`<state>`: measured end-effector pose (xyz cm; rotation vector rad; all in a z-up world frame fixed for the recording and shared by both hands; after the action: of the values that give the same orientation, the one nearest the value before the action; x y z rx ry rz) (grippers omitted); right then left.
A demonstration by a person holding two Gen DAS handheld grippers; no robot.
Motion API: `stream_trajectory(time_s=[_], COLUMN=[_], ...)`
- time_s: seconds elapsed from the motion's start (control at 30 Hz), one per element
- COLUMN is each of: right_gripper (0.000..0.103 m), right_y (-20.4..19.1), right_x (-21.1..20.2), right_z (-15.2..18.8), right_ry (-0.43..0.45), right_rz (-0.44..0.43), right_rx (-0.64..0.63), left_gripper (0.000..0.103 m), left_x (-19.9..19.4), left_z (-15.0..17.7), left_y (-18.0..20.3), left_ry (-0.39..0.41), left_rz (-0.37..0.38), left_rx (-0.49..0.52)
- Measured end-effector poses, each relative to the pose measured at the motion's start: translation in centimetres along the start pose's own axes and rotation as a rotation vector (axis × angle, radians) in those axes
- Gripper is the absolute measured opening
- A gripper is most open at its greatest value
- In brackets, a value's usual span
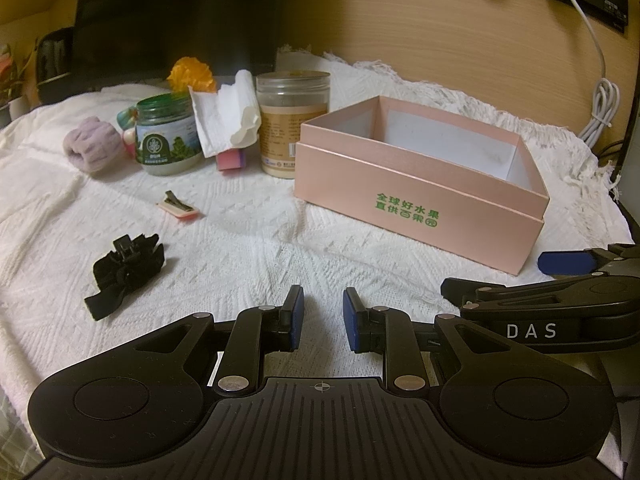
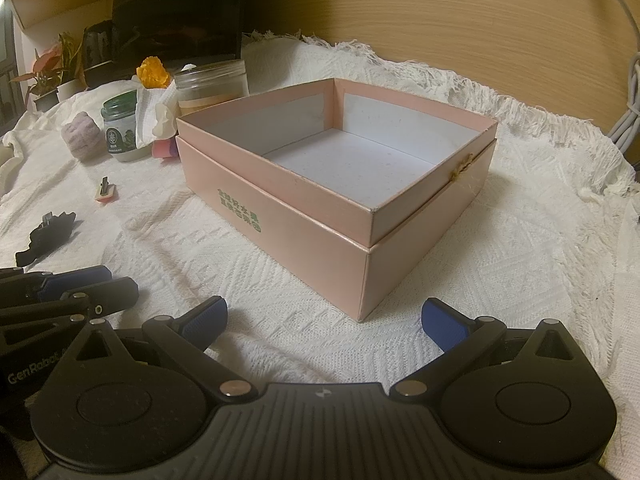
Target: Organize soft objects
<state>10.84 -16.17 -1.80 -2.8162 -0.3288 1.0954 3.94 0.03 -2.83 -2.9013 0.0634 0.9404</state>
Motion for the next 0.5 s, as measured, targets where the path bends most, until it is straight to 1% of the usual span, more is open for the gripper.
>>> stream_trajectory(time_s=[0.5], right_gripper=[0.103], right_y=[0.13], right_x=[-0.24], right_z=[-0.11], right_ry=[0.000], right_rz=[0.001], right_rx=[0.000], left_gripper=[0.025], left_x=[0.08], left_z=[-0.12], left_y=[0.15], left_ry=[-0.008], left_rz=[-0.008], left_rx=[0.014])
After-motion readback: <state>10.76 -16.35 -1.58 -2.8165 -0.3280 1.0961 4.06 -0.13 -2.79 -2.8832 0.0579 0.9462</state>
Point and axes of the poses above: each gripper's, at about its wrist camera, not at the fingertips, and x roughly the way its jaws point, y to its right, z to its underside, the point moved 5 cm from there along x, roughly the way its jaws point, and after that the axes turned 8 degrees about x, right-handed, at the moved point
